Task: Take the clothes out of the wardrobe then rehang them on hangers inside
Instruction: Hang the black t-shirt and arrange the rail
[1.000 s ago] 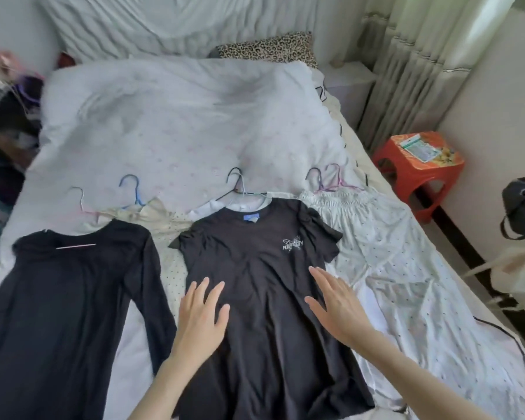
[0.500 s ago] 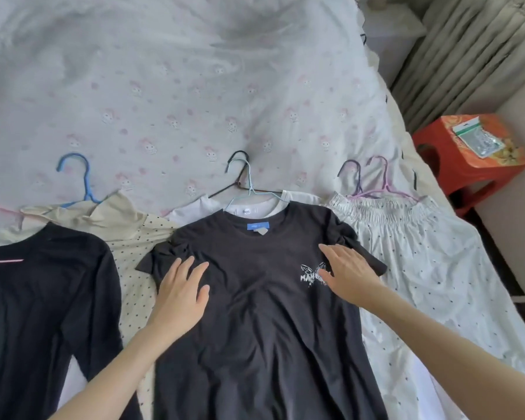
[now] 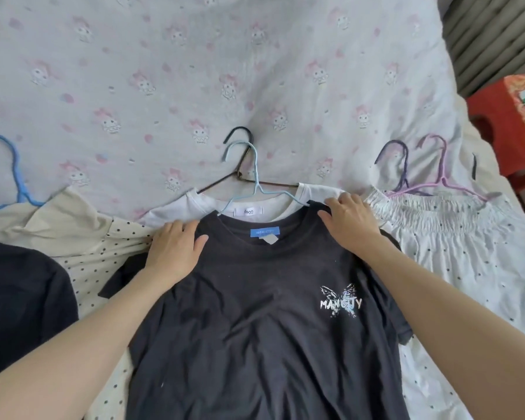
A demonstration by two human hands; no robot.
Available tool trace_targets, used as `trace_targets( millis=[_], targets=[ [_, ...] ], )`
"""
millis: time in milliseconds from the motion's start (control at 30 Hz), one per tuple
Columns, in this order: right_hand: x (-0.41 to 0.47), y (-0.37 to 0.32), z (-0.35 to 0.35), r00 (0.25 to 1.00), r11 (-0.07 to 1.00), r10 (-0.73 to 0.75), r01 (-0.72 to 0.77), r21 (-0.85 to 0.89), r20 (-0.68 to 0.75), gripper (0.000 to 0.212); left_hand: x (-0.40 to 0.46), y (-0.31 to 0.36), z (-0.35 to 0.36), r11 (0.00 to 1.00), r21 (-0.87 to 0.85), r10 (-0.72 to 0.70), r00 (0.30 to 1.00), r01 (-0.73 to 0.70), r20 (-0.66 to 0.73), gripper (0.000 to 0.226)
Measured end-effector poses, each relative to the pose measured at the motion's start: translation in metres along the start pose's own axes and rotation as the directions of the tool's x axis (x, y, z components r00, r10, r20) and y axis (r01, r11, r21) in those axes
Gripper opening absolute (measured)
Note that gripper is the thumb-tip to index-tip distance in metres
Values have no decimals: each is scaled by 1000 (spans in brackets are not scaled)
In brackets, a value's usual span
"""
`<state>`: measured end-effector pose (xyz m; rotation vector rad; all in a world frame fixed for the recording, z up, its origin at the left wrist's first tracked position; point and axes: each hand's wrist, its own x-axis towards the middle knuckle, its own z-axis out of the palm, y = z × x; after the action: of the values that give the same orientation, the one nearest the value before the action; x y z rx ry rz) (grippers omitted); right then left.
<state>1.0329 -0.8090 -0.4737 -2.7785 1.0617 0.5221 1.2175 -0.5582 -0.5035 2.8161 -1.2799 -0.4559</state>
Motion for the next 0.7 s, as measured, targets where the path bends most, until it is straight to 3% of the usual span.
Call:
trace_targets(
  millis=[167, 300, 433, 567, 700],
  targets=[
    [-17, 7, 0, 996, 995, -59, 65, 78, -73, 38, 3, 9, -13, 999, 3, -34, 999, 34, -26, 37],
    [-49, 11, -15, 985, 980, -68, 95, 176, -157, 34, -24, 9, -34, 996, -61, 60, 988, -69, -144, 30],
    [-90, 20, -41, 980, 986, -62, 90, 141, -187, 35, -48, 18, -77, 988, -138, 65, 994, -76, -84, 31],
    [-147, 39, -68, 970, 965, 10, 55, 257, -243, 35, -81, 44, -120, 983, -159, 92, 996, -93, -13, 34],
    [-236, 63, -74, 950, 873, 154, -2, 487, -273, 27, -129, 75, -147, 945, -263, 183, 981, -192, -58, 31]
  ],
)
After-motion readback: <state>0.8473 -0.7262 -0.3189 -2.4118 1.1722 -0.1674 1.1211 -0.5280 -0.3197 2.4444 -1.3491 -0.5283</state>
